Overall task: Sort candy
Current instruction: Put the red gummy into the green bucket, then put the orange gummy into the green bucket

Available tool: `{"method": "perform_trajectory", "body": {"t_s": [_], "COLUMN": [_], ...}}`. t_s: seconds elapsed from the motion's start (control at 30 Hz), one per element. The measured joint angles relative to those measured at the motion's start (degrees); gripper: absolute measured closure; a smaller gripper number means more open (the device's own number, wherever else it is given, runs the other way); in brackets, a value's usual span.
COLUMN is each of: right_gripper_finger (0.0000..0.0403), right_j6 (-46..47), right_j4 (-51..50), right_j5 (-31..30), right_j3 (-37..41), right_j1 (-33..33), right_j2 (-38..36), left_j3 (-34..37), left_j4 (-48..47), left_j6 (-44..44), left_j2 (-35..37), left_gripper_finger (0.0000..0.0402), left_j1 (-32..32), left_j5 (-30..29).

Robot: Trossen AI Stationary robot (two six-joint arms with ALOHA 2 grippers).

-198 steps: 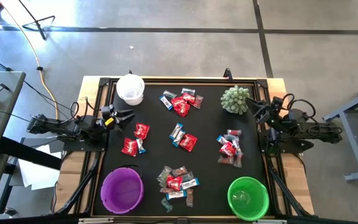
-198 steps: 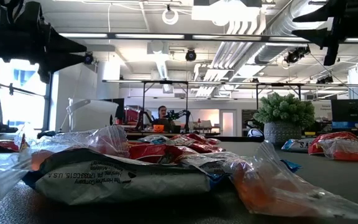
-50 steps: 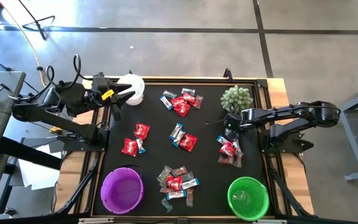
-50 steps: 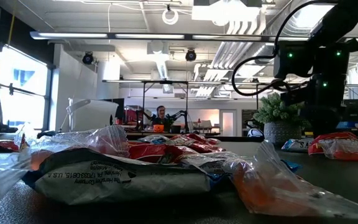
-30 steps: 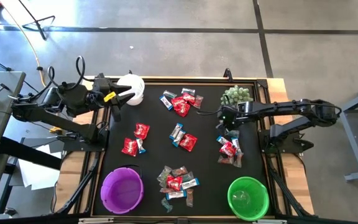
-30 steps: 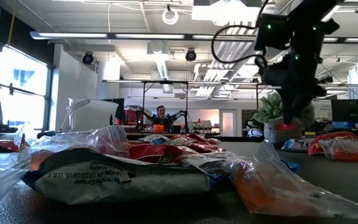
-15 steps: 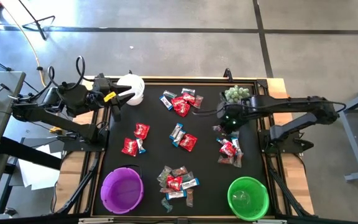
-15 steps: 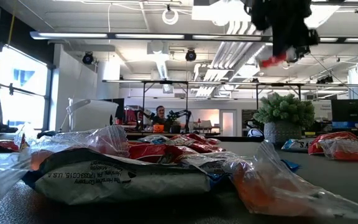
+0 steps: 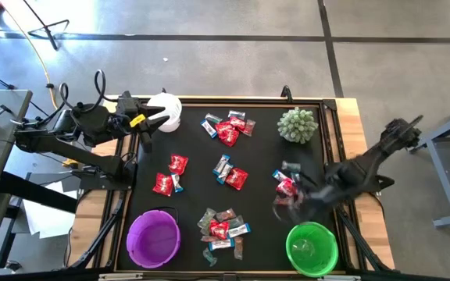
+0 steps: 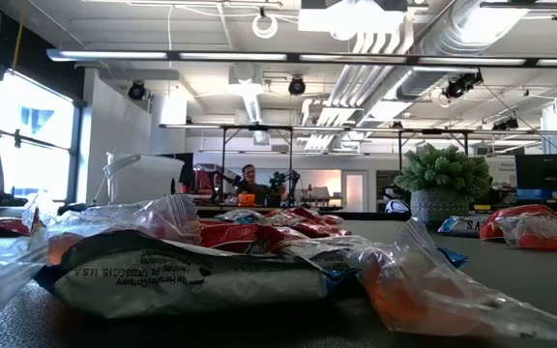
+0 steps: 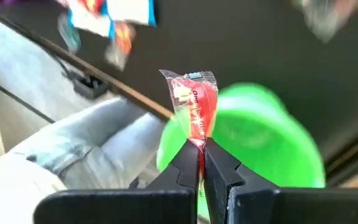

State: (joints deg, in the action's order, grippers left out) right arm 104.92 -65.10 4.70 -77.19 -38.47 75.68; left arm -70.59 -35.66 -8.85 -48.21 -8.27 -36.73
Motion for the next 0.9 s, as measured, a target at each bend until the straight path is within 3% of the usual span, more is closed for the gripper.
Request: {"method": "perform_trajectory", "body": {"t_s": [0.27,0.57,0.77,0.9], "right_gripper_finger": [0.0402,0.0348,0.029,0.0272], "right_j6": [19.5,20.8,20.8,19.3], "right_j4": [0.3,0.4,1.0,-0.9], "right_j5": [0.4,0.3,1.7,2.4], "right_j3": [0.0,0.0,0.0,0.0], "right_j1": [-12.8,-14.3,-13.5,-11.8], "right_j2": [5.8,11.2,11.3,10.4], "left_j3": [0.0,0.0,0.0,0.0], "left_j4": [3.2,6.5,6.4,6.4], "left_j6": [1.8,7.0,8.0,8.0], "left_j2": [0.0,0.0,0.2,0.2], "left_gripper_finger": [0.0271,0.0271,0.0271,0.0271], "left_j1": [0.0,0.0,0.0,0.0], "left_j5": [-0.1,-0.2,-0.2,-0.2]}}
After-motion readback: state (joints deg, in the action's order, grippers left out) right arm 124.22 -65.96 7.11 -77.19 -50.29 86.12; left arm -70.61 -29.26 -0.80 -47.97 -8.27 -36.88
